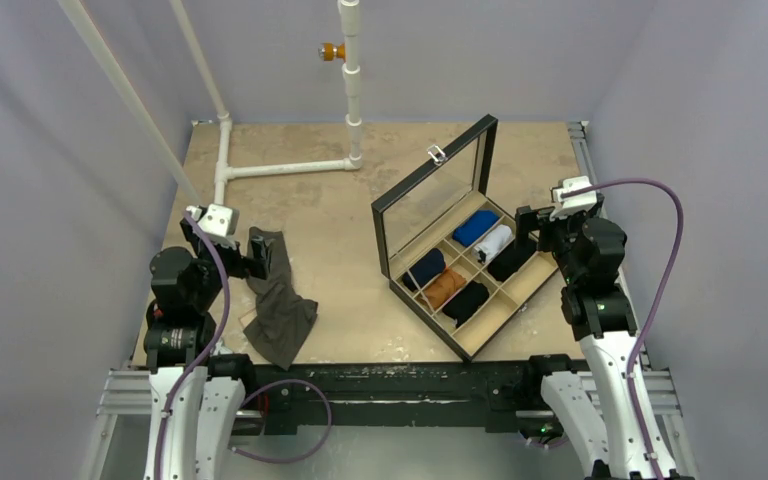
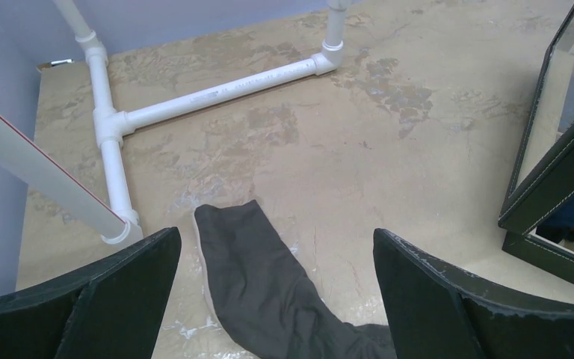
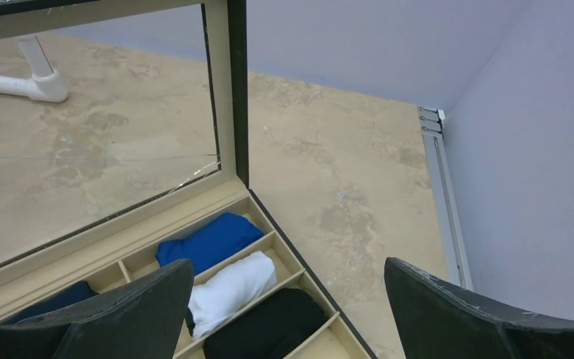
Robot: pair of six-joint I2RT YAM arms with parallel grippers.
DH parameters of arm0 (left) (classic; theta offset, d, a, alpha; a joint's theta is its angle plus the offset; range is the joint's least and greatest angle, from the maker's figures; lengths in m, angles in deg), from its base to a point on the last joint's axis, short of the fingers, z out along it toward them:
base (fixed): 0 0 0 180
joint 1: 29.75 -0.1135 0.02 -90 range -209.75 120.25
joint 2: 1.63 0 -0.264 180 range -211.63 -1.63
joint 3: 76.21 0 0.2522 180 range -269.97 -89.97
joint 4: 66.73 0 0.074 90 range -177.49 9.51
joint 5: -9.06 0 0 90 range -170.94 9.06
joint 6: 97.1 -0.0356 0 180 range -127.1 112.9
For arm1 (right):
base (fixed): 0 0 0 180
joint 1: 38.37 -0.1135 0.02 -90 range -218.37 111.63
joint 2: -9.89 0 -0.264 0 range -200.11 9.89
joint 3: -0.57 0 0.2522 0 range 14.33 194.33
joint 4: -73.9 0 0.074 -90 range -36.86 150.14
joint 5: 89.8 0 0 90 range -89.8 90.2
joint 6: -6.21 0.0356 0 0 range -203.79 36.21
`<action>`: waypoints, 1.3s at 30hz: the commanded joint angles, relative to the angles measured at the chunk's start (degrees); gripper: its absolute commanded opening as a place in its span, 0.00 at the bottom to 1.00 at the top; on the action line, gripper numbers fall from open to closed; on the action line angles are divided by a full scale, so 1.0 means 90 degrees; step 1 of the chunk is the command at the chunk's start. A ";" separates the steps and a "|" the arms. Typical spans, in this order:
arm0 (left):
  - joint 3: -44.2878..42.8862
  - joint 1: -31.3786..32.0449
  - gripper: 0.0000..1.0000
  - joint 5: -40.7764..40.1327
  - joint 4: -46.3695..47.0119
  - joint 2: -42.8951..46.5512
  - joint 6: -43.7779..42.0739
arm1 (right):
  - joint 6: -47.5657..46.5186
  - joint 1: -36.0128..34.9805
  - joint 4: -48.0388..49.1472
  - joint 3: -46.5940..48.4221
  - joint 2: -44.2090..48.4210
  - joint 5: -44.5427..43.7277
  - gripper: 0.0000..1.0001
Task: Roll the underwear
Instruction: Move the storage box to the corner of the board.
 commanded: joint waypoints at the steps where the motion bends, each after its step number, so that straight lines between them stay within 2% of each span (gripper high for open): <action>1: -0.0017 0.0019 1.00 0.0099 0.0041 0.0100 -0.0029 | 0.0061 0.0033 0.0122 0.0031 0.0086 0.0089 0.99; 15: -0.0036 0.0024 1.00 0.0155 -0.0036 0.0127 -0.0075 | -0.0158 0.0038 0.0010 -0.0046 0.0085 0.0515 0.99; 18: -0.0069 0.0024 1.00 0.0194 -0.0134 0.0134 -0.0093 | -0.0635 0.0039 -0.0235 -0.0013 -0.0049 0.0864 0.99; 24: -0.0061 0.0027 1.00 0.0385 -0.0186 0.0057 -0.0168 | -0.1312 0.0038 -0.0900 0.0156 -0.1221 0.0411 0.99; 29: -0.0043 0.0027 1.00 0.0427 -0.0197 -0.0061 -0.0226 | -0.1831 0.0037 -0.1081 -0.0004 -0.1863 0.0681 0.99; 34: -0.0041 0.0020 1.00 0.0447 -0.0220 -0.0143 -0.0251 | -0.2774 0.0037 -0.1618 -0.0160 -0.2122 0.0957 0.90; 39: -0.0036 0.0021 1.00 0.0457 -0.0196 -0.0240 -0.0262 | -0.3982 0.0039 -0.2738 -0.0281 -0.1862 0.1589 0.83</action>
